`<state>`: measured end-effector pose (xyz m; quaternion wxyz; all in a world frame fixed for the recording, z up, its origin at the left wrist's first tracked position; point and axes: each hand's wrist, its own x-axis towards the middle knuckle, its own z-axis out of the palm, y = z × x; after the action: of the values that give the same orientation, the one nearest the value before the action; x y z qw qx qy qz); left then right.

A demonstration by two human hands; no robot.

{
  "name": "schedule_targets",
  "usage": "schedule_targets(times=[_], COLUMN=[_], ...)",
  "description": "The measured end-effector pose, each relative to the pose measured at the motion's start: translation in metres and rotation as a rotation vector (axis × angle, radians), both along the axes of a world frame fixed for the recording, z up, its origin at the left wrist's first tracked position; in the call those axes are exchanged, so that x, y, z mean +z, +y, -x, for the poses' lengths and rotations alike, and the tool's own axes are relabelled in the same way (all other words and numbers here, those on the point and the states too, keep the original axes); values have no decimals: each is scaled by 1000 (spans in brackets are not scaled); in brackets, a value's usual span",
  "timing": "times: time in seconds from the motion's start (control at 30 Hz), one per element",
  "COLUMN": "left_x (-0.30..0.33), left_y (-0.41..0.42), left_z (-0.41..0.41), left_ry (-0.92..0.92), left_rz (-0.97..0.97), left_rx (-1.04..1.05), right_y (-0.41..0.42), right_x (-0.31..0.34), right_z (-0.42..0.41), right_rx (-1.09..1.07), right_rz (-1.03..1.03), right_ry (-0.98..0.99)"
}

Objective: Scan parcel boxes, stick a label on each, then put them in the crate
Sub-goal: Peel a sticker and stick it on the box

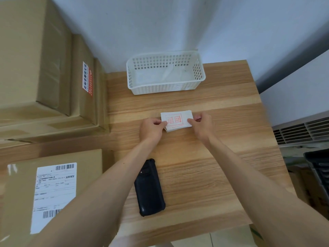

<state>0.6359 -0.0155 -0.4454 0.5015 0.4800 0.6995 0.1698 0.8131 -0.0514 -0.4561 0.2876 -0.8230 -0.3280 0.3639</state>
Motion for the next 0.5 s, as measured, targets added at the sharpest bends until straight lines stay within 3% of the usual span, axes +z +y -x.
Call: schedule_targets(times=[0.13, 0.27, 0.5], left_x=[12, 29, 80], left_y=[0, -2, -22], left_z=[4, 12, 57], left_ry=[22, -102, -249], left_rz=[-40, -4, 51], left_rx=[-17, -16, -80], right_y=[-4, -7, -39], right_x=[8, 24, 82], right_z=[2, 7, 40], right_rx=[-1, -9, -22], right_rz=[-18, -56, -142], right_ry=[-29, -39, 435])
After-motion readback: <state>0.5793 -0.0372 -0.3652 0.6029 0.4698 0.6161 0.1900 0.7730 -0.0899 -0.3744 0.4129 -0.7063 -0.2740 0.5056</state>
